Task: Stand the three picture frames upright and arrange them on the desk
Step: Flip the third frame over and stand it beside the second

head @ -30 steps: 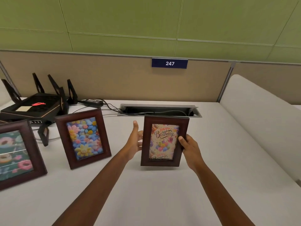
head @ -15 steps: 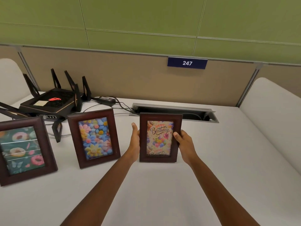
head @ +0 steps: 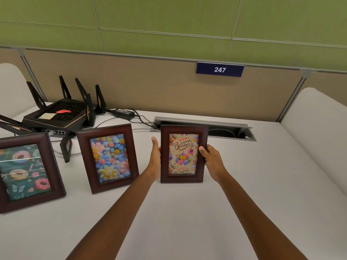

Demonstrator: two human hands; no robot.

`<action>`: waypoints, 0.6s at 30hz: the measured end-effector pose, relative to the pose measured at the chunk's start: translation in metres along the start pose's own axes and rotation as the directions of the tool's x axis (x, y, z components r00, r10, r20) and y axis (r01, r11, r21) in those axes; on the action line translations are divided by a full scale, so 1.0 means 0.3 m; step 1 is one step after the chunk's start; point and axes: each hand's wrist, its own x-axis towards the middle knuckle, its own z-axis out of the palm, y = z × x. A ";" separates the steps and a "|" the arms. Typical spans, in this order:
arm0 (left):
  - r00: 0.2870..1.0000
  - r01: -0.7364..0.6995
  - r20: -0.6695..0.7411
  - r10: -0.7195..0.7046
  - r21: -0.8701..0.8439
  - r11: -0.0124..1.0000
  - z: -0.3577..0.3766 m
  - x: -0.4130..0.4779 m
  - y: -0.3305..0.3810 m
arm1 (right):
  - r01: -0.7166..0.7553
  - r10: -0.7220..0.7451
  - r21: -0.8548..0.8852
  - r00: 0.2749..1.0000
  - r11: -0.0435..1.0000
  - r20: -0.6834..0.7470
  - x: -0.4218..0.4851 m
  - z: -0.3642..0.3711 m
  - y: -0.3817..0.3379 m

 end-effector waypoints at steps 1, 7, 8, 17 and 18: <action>1.000 -0.010 0.001 0.010 0.009 1.000 0.003 -0.004 0.000 | 0.003 -0.003 -0.009 1.000 1.000 0.000 -0.001 0.000 -0.001; 1.000 -0.016 -0.007 0.018 0.159 0.987 -0.003 -0.022 -0.030 | 0.037 -0.037 -0.113 0.999 0.993 0.010 -0.021 0.001 0.000; 1.000 -0.024 -0.014 0.027 0.206 0.978 -0.007 -0.029 -0.041 | 0.050 -0.048 -0.129 0.999 0.990 0.018 -0.028 0.000 0.003; 0.930 -0.267 -0.069 0.362 0.551 0.791 -0.077 -0.163 -0.185 | 0.116 -0.171 -0.352 0.977 0.929 -0.131 -0.156 0.002 0.090; 0.927 -0.260 -0.069 0.368 0.590 0.765 -0.089 -0.182 -0.208 | 0.142 -0.211 -0.399 0.968 0.906 -0.134 -0.181 0.009 0.109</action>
